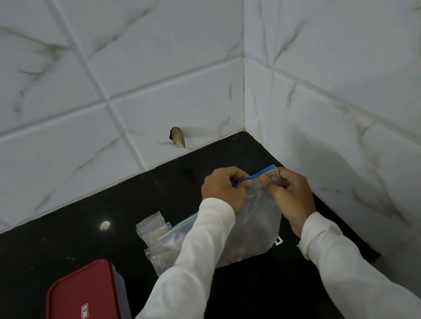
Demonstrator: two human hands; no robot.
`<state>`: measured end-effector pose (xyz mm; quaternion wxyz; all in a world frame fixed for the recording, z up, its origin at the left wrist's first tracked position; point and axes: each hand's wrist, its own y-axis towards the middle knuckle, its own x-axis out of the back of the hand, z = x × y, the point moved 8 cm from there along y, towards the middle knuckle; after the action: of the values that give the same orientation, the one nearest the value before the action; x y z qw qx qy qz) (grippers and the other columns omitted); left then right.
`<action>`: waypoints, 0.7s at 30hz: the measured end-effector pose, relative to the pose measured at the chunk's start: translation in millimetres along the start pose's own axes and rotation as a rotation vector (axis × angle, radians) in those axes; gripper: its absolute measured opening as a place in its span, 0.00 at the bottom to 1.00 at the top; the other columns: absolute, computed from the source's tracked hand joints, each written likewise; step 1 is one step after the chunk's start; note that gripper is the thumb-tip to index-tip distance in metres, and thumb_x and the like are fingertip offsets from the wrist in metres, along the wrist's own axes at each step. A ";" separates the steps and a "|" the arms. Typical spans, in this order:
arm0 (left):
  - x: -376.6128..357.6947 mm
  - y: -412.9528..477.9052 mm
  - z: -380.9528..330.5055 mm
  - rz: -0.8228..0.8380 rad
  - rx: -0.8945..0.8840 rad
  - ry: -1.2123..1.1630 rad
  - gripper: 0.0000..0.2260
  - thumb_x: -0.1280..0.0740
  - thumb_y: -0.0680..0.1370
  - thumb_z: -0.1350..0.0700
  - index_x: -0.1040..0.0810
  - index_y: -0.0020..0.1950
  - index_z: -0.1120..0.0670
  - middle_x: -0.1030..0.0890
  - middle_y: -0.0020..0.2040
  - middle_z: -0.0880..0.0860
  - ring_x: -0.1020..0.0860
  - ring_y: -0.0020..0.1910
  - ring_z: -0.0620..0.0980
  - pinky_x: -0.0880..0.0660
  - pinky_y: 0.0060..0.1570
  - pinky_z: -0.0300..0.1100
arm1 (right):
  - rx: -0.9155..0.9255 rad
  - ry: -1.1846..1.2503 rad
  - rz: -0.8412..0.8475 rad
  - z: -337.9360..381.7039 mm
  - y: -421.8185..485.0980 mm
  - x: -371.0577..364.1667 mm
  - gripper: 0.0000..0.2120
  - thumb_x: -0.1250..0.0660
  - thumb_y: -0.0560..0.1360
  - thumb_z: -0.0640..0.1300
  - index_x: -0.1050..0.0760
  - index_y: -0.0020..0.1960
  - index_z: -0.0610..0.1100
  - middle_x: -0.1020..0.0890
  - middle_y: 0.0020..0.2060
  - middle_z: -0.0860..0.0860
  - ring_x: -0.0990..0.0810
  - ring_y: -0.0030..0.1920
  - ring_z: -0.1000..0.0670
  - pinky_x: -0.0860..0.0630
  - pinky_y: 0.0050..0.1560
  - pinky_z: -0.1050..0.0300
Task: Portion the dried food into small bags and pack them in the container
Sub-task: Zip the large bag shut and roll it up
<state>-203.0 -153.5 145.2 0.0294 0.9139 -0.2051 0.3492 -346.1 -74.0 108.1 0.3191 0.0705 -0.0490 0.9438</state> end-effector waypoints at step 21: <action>38.0 -14.3 45.1 0.138 0.021 0.257 0.03 0.29 0.77 0.49 0.20 0.50 0.43 0.19 0.49 0.46 0.21 0.48 0.47 0.24 0.53 0.41 | -0.054 -0.075 -0.218 -11.4 -2.4 6.4 0.09 0.29 0.73 0.47 0.20 0.37 0.43 0.16 0.35 0.49 0.17 0.39 0.48 0.19 0.45 0.51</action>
<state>-143.6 -162.8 137.2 0.0217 0.8457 -0.2583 0.4665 -350.9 -66.7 98.1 0.4198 0.1020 -0.0783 0.8985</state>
